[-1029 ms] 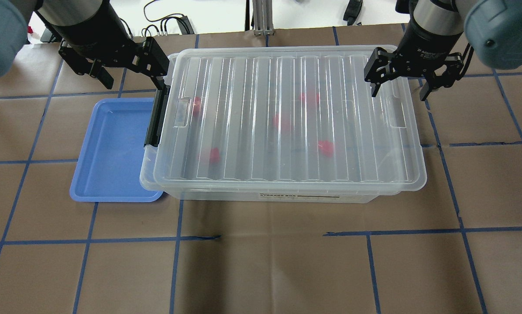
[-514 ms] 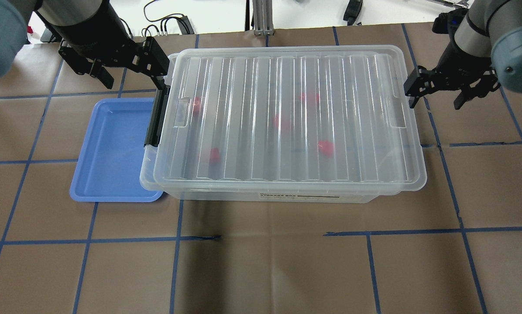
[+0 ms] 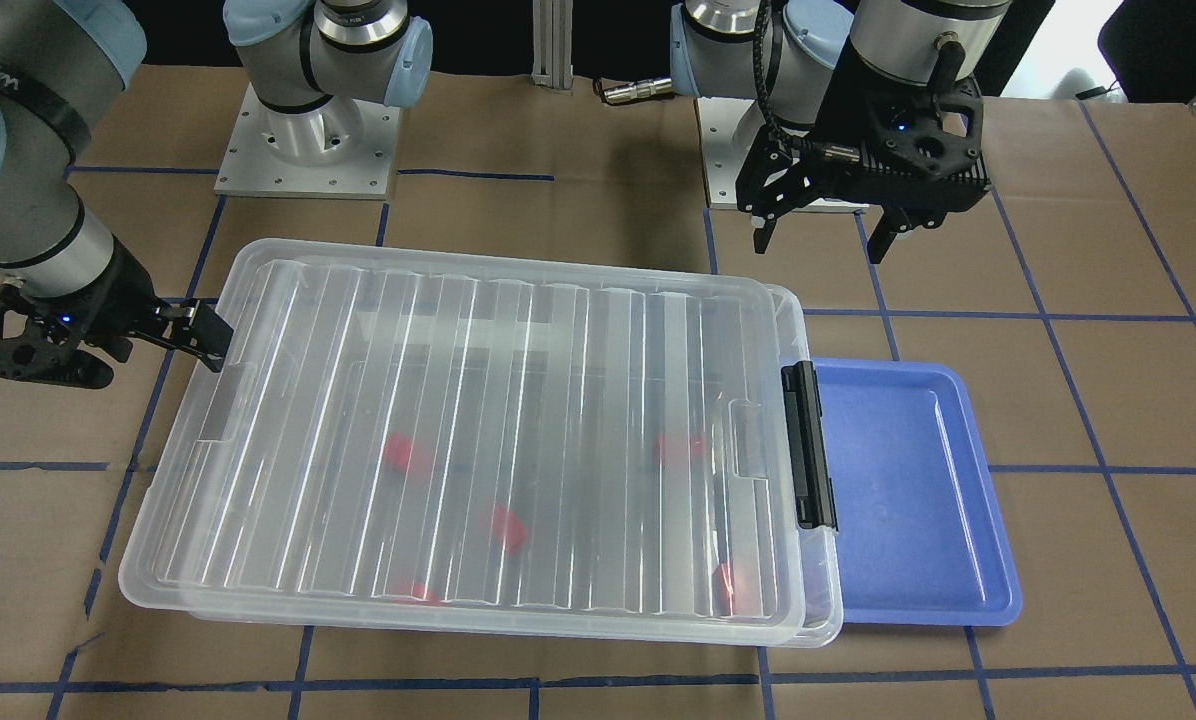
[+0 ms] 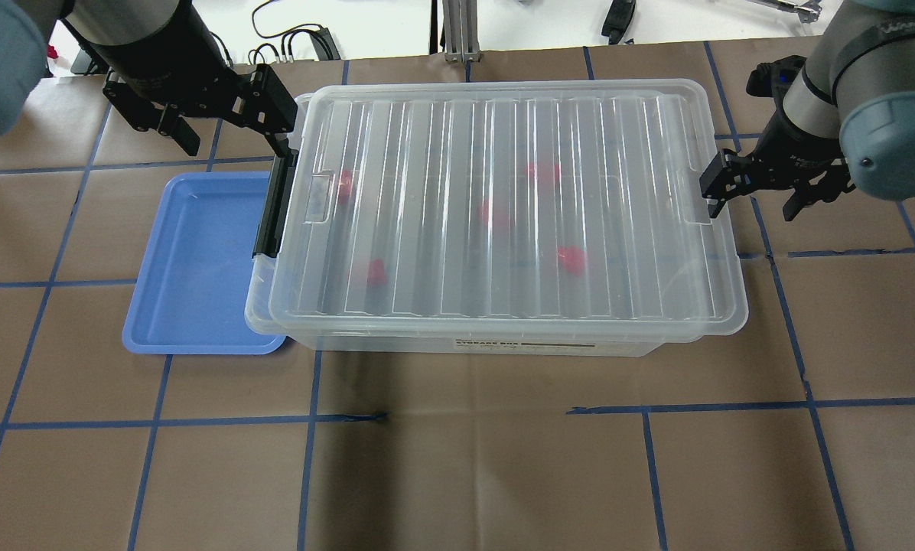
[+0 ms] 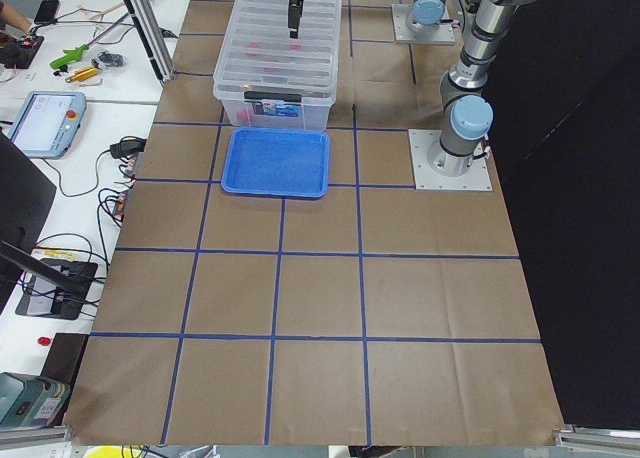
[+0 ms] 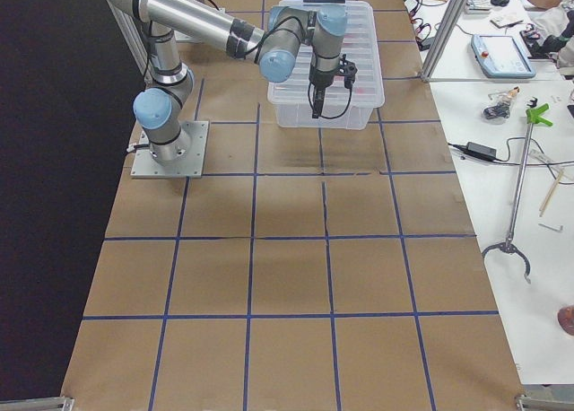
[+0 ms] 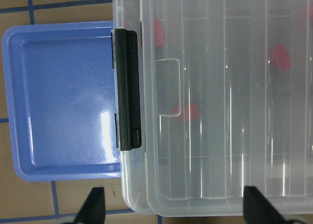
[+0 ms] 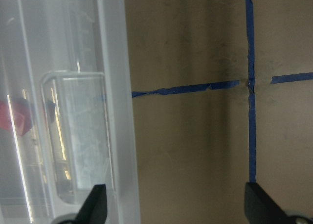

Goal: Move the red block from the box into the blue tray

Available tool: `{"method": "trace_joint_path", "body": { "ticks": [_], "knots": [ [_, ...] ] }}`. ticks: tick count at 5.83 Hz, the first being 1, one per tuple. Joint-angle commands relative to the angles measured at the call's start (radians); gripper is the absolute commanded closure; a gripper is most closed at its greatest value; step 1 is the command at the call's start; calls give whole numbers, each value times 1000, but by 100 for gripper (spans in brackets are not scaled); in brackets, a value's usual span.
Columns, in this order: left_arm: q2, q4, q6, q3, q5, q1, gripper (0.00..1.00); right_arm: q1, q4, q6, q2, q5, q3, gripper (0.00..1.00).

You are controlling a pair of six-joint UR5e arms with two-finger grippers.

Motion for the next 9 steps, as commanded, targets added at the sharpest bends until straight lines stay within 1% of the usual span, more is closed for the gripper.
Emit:
{"method": "trace_joint_path", "body": {
  "ticks": [1, 2, 3, 5, 7, 8, 9],
  "knots": [
    [0, 0, 0, 0, -2, -1, 2, -6, -51, -29, 6, -13, 18, 0],
    [0, 2, 0, 0, -2, -1, 2, -14, -68, -104, 6, -38, 15, 0],
    [-1, 2, 0, 3, -2, 1, 2, -46, -87, -126, 5, -80, 16, 0],
    [-1, 2, 0, 3, -2, 1, 2, -174, -88, -278, 5, -82, 16, 0],
    [-3, 0, 41, -2, 1, 1, 2, -259, -90, -375, 5, -99, 13, 0],
    [-17, -6, 222, -5, 1, 2, 2, -287, -103, -403, 2, -101, 13, 0],
    [-32, -9, 455, -14, 6, 1, 2, -287, -95, -391, -13, -104, 9, 0]
  ]
}}
